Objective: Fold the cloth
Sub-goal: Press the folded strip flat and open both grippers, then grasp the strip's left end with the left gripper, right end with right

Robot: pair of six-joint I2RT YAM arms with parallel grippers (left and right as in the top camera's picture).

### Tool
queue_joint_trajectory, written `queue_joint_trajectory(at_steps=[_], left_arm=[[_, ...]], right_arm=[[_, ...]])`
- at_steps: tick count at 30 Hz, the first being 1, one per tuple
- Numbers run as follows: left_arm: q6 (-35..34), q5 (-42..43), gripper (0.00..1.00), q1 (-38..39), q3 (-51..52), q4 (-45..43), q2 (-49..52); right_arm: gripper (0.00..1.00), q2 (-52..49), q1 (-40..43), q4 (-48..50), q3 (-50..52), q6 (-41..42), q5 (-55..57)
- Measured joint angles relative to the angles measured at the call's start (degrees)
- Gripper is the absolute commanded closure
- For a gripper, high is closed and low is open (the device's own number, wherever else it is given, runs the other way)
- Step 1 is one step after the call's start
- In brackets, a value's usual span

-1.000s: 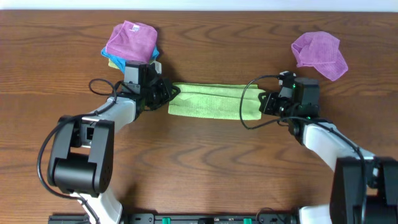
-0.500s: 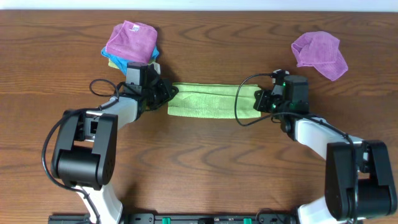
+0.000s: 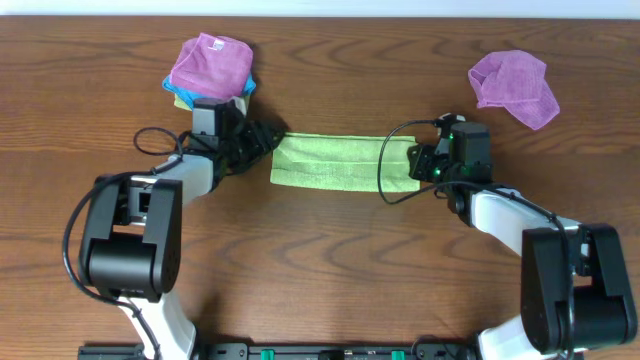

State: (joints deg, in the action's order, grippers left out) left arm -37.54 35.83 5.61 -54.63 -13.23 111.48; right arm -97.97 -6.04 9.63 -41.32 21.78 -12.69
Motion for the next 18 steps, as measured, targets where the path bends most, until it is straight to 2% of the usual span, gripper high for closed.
queue_joint_trajectory(at_steps=[2, 4, 6, 11, 15, 18], left_arm=[[0.0, 1.4, 0.24, -1.0, -0.1, 0.1, 0.0], [0.0, 3.0, 0.2, -2.0, -0.3, 0.4, 0.0], [0.0, 5.4, 0.26, -3.0, -1.1, 0.6, 0.0], [0.0, 11.0, 0.29, -3.6, -5.1, 0.9, 0.1], [-0.3, 13.6, 0.48, -3.3, -8.4, 2.7, 0.1], [-0.2, 14.3, 0.69, -2.5, -10.4, 5.3, 0.1]], right_arm=[[0.49, 0.4, 0.0, -1.3, 0.0, 0.2, -0.5], [0.37, 1.7, 0.0, -3.1, 0.0, 0.7, -0.8], [0.32, 4.2, 0.0, -5.3, -0.1, 0.8, -1.0], [0.25, 11.8, 0.0, -10.9, -0.2, 1.1, -1.4], [0.21, 17.6, 0.2, -16.6, -0.2, 1.9, -1.4], [0.16, 19.8, 0.7, -20.3, -0.2, 4.1, -1.4]])
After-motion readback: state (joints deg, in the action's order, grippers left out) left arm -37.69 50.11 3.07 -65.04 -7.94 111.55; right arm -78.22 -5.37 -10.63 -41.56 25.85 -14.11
